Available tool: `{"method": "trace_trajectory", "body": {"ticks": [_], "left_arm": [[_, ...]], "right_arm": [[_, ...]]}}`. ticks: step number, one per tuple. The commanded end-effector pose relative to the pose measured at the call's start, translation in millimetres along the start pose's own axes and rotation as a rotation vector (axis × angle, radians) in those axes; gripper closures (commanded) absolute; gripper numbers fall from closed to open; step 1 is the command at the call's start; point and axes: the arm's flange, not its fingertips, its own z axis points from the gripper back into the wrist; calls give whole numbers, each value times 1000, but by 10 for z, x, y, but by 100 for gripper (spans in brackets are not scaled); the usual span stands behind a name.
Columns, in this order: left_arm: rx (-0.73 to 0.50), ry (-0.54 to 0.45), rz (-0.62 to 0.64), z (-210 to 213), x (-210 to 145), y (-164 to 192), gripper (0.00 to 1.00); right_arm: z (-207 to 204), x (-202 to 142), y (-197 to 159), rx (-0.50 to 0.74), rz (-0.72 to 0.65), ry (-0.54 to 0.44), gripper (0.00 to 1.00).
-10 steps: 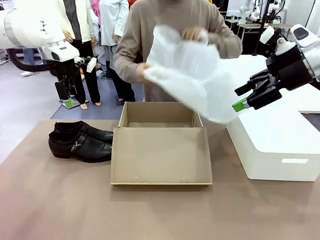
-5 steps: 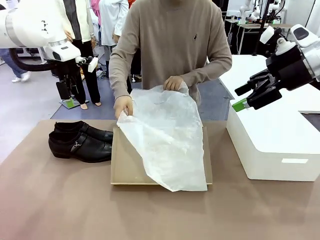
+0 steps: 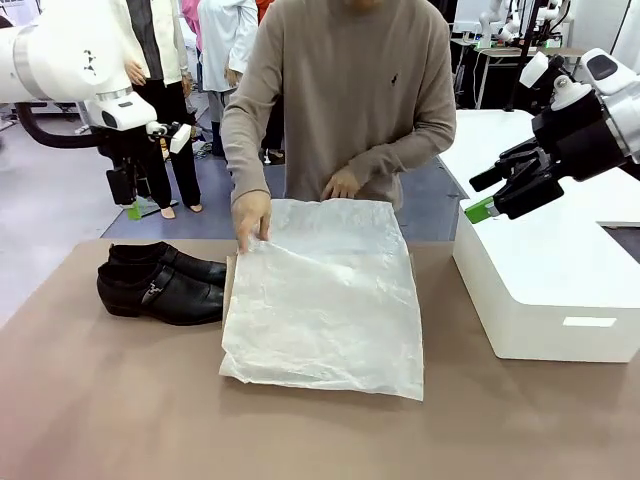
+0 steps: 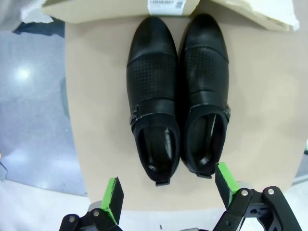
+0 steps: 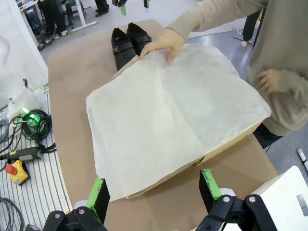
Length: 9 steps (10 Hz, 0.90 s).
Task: Pack the shoes into the box.
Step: Place one shoe of the Shoes into the Shoes Box.
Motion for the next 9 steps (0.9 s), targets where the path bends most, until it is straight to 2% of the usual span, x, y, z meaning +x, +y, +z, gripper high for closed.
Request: {"method": "trace_trajectory", "body": {"ticks": [1, 3, 5, 9], "left_arm": [[-40, 30, -30, -57, -89, 211, 0], [-120, 7, -37, -190, -147, 363, 0], [-94, -17, -13, -310, -199, 527, 0], [-106, -46, 62, -487, -245, 601, 0]], "right_arm": [[-24, 6, -40, 10, 25, -33, 0], [-24, 6, -40, 10, 25, -33, 0], [-24, 6, -40, 10, 25, -33, 0], [-24, 6, -40, 10, 25, -33, 0]]}}
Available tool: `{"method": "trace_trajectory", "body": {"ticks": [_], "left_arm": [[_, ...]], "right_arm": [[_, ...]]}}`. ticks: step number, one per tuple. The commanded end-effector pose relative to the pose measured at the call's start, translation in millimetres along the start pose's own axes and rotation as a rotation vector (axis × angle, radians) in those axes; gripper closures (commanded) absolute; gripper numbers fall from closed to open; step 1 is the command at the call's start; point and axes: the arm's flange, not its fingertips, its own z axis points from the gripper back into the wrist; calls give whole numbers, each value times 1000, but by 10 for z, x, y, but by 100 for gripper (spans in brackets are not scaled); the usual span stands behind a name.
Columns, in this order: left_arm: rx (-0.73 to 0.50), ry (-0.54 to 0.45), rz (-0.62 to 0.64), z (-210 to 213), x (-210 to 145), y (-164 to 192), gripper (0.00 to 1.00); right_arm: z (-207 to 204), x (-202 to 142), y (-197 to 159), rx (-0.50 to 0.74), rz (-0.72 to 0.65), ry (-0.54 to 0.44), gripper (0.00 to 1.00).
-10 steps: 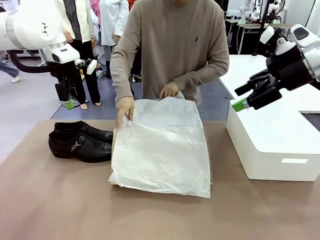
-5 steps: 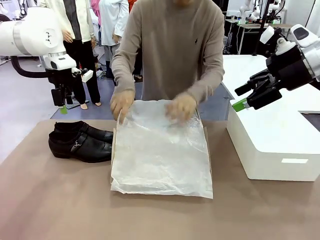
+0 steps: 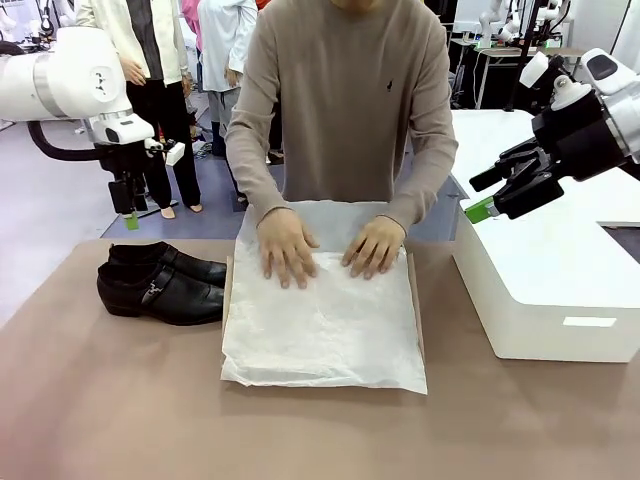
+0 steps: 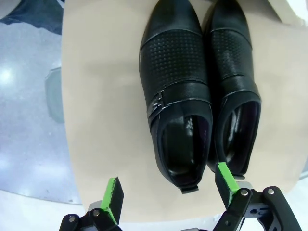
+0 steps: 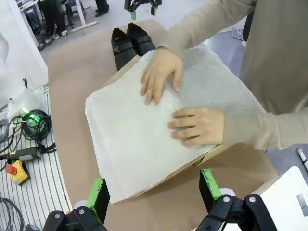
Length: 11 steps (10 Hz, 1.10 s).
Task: Pack the shoes into the box.
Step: Place one shoe of the Shoes into the Shoes Box.
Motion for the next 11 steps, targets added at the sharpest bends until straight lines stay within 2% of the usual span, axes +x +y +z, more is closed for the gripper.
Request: {"method": "trace_trajectory", "body": {"ticks": [1, 6, 11], "left_arm": [[-12, -21, 8, 14, 46, 27, 0], [-4, -1, -1, -24, 25, 3, 0], [-10, -10, -25, -269, -56, 64, 0]], "right_arm": [[-24, 6, -40, 10, 25, -33, 0], [-24, 6, -40, 10, 25, -33, 0], [-24, 6, -40, 10, 25, -33, 0]]}}
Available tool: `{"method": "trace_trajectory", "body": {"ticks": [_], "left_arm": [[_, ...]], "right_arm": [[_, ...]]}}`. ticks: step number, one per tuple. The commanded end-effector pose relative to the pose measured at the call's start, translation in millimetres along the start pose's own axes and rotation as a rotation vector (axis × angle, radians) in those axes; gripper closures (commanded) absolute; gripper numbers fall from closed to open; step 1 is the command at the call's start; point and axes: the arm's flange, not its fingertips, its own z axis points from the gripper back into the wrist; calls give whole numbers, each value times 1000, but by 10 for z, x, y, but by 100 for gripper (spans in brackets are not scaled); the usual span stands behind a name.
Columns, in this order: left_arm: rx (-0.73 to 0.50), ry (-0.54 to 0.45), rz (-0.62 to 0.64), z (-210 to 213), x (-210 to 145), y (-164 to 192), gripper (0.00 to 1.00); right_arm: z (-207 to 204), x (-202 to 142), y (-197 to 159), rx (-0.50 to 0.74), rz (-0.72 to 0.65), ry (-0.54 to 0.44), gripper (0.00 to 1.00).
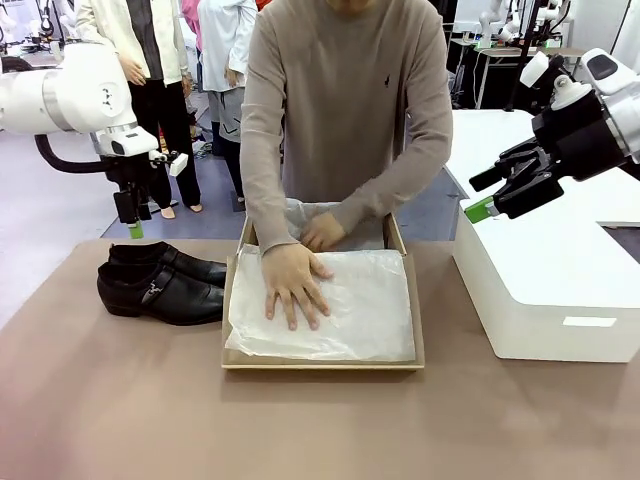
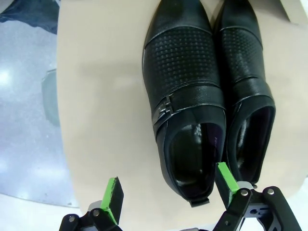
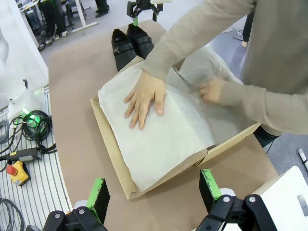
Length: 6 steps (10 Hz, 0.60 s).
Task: Pack the shoes into the box.
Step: Place one shoe of the Shoes into the Shoes Box.
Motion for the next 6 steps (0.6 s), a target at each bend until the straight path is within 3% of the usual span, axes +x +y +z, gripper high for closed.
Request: {"method": "trace_trajectory", "body": {"ticks": [1, 6], "left_arm": [[0, -8, -13, -53, -48, -40, 0], [23, -1, -10, -251, -29, 64, 0]], "right_arm": [[-24, 6, -40, 9, 27, -29, 0], [-24, 6, -40, 9, 27, -29, 0]]}}
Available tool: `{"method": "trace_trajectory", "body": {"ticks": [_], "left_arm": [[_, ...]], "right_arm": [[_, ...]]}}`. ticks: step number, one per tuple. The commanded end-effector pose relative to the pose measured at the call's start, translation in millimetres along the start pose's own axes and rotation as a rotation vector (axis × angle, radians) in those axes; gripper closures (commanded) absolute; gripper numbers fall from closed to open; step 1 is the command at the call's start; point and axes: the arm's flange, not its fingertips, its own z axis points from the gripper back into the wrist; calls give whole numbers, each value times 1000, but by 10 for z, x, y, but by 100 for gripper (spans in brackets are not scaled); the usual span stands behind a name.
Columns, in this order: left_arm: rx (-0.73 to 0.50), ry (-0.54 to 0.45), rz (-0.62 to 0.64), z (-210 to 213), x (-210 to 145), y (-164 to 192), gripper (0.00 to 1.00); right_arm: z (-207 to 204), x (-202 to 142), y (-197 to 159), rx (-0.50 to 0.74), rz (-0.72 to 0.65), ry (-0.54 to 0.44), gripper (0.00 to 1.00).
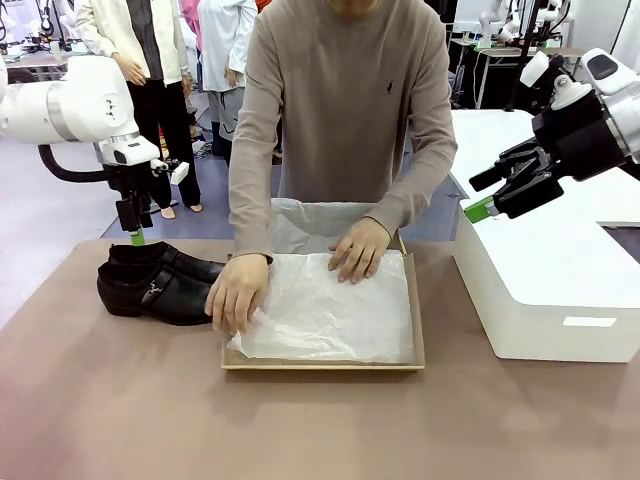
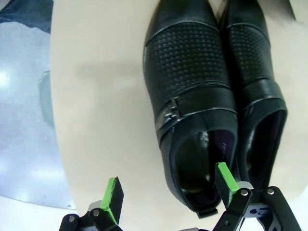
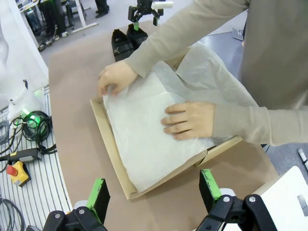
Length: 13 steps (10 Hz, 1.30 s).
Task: Pack the shoes into the box.
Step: Place one shoe of the Shoes into the Shoes Box.
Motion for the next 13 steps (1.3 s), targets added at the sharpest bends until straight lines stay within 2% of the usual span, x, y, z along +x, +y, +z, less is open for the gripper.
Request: {"method": "trace_trajectory", "body": {"ticks": [1, 8, 13], "left_arm": [[24, 4, -18, -79, -25, 33, 0], [31, 18, -29, -195, 7, 138, 0], [-10, 17, -52, -308, 34, 152, 0]], "right_arm": [[-24, 5, -40, 9, 29, -27, 0], [-24, 5, -40, 9, 29, -27, 0], [-24, 5, -40, 9, 29, -27, 0]]}}
